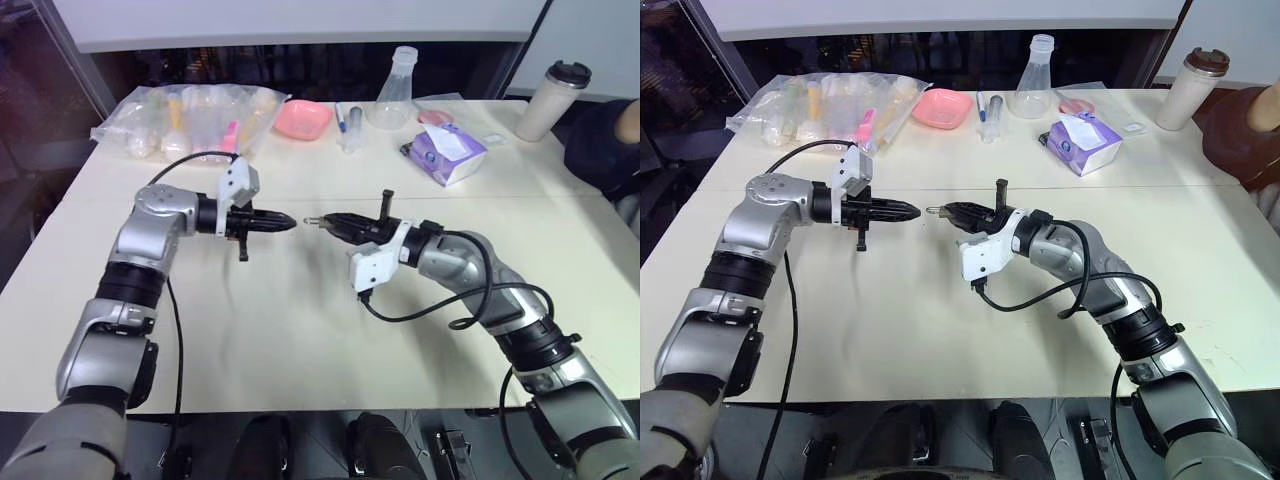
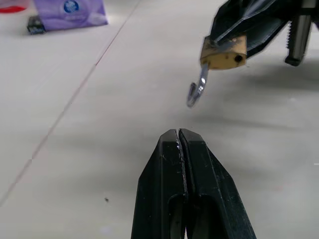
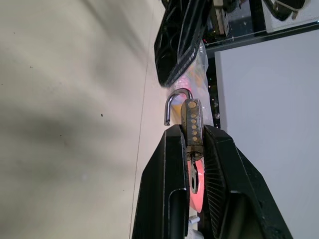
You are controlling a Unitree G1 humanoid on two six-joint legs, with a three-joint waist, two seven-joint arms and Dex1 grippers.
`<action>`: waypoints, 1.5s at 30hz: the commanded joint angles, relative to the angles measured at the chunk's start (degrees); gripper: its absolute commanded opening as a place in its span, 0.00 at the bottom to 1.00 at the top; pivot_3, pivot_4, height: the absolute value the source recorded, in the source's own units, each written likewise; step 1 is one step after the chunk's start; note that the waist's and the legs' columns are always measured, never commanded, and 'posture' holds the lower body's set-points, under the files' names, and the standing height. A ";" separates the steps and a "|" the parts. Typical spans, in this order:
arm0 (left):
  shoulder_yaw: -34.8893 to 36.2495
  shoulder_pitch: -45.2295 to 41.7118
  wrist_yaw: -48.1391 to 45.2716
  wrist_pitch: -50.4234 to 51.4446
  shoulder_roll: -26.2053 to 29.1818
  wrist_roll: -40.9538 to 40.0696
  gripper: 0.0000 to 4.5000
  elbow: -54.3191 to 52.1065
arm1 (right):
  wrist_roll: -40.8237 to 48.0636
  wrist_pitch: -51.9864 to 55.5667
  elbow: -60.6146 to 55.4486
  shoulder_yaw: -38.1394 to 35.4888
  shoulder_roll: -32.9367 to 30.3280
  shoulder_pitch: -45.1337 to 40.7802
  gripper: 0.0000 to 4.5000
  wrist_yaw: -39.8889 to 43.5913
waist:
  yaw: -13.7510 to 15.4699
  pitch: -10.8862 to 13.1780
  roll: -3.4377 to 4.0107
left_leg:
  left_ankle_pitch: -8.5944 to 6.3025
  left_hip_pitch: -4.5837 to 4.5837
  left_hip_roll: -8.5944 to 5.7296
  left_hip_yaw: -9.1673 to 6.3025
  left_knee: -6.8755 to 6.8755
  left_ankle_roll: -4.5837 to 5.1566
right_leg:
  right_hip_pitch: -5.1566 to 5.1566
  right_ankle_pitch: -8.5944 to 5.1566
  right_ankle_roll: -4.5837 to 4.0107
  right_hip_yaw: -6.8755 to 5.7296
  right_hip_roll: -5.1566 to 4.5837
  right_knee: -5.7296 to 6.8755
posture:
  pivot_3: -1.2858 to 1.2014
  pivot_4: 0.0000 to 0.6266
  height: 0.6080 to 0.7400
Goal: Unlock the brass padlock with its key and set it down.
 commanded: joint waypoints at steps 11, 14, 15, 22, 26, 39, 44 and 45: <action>3.86 -0.19 4.42 -0.42 1.94 -0.15 0.00 -1.43 | -5.42 -4.68 9.72 1.26 1.23 -2.10 0.00 -7.60 | 0.07 0.00 0.00 | 0.00 0.00 -0.01 0.00 0.03 0.00 | 0.00 0.00 0.00 -0.01 -0.01 0.02 | 0.52 0.24 0.81; 4.55 0.18 5.90 0.16 1.88 -0.38 0.00 -2.43 | -11.24 -6.83 18.30 3.78 1.89 -5.07 0.00 -13.67 | -0.09 0.00 0.00 | 0.00 0.00 -0.01 0.03 0.02 0.00 | -0.03 0.00 0.00 0.00 -0.01 0.04 | 0.52 0.24 0.81; 4.60 0.47 6.07 0.43 1.90 -0.53 0.00 -3.02 | -11.58 -7.39 20.39 4.23 2.27 -5.69 0.00 -14.69 | -0.12 0.00 0.00 | 0.00 0.00 -0.01 0.04 0.01 0.00 | -0.06 0.00 0.00 0.00 0.00 0.05 | 0.52 0.24 0.81; 5.36 3.17 7.88 2.09 2.41 -1.25 0.00 -7.18 | -12.16 -10.93 28.89 7.63 4.71 -6.76 0.00 -17.12 | -0.20 0.00 0.00 | 0.02 0.00 0.01 0.07 0.00 -0.03 | -0.09 0.00 0.00 0.03 0.00 0.09 | 0.52 0.24 0.81; 5.81 4.66 8.41 3.15 2.74 -1.61 0.00 -9.31 | -10.74 -11.80 28.40 8.61 4.93 -5.21 0.22 -14.63 | -0.16 0.00 0.00 | 0.02 -0.01 0.01 0.07 0.00 -0.04 | -0.09 0.00 0.00 0.03 0.00 0.09 | 0.52 0.24 0.81; 5.40 4.74 9.00 4.28 2.74 -2.29 0.00 -10.33 | 0.97 -5.15 11.76 4.58 -0.44 3.67 0.99 1.98 | 0.19 -0.02 0.00 | 0.01 0.04 0.00 0.04 0.02 -0.03 | 0.01 0.00 0.00 0.04 -0.03 0.08 | 0.52 0.24 0.81; 5.22 5.60 6.90 6.56 3.97 -3.43 0.00 -12.03 | 15.52 10.56 1.15 -3.19 -2.13 8.76 0.99 11.46 | 0.19 -0.01 0.00 | 0.01 0.03 0.00 0.02 0.02 -0.02 | 0.03 0.00 0.00 0.03 -0.02 0.07 | 0.52 0.24 0.81; 5.09 6.14 5.82 7.26 4.63 -3.91 0.00 -12.98 | 19.34 15.39 -1.55 -5.06 -2.36 9.80 0.99 13.52 | 0.18 -0.02 0.00 | 0.01 0.03 0.01 0.02 0.02 -0.02 | 0.03 0.00 0.00 0.03 -0.03 0.07 | 0.52 0.24 0.81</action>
